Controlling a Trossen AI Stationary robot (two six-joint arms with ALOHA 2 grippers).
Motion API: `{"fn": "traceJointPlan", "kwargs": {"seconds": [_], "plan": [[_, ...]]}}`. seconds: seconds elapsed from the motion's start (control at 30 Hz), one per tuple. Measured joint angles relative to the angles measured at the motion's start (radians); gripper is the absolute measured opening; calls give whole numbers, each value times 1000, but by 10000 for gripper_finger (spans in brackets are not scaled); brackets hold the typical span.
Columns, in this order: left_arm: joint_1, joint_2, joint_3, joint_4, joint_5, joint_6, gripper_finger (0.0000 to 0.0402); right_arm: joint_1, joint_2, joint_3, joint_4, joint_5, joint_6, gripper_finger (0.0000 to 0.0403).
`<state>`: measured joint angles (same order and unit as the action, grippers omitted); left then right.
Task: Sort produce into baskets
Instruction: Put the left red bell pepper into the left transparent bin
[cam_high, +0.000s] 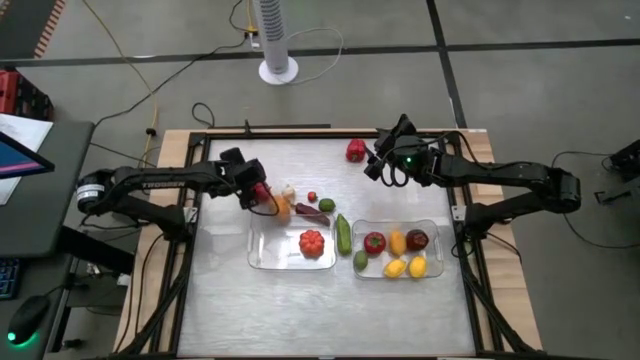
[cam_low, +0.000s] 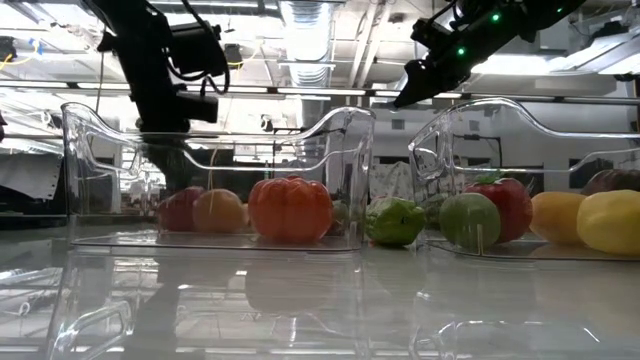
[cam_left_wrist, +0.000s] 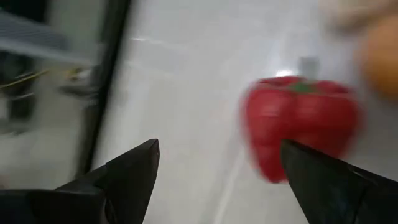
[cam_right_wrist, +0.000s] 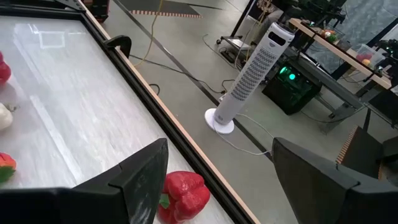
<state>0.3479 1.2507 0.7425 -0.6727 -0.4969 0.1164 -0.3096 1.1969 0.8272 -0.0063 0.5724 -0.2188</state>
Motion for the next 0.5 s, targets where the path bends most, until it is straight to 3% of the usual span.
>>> {"fn": "traceJointPlan", "kwargs": {"seconds": [0.13,0.23,0.5], "plan": [[26,0,0,1,-158,-7,320,0,0,0,0,0,0,312],[44,-2,12,-26,-160,-25,320,0,0,0,0,0,-1,312],[133,-4,95,-77,358,-72,320,0,0,0,0,0,-3,312]]}}
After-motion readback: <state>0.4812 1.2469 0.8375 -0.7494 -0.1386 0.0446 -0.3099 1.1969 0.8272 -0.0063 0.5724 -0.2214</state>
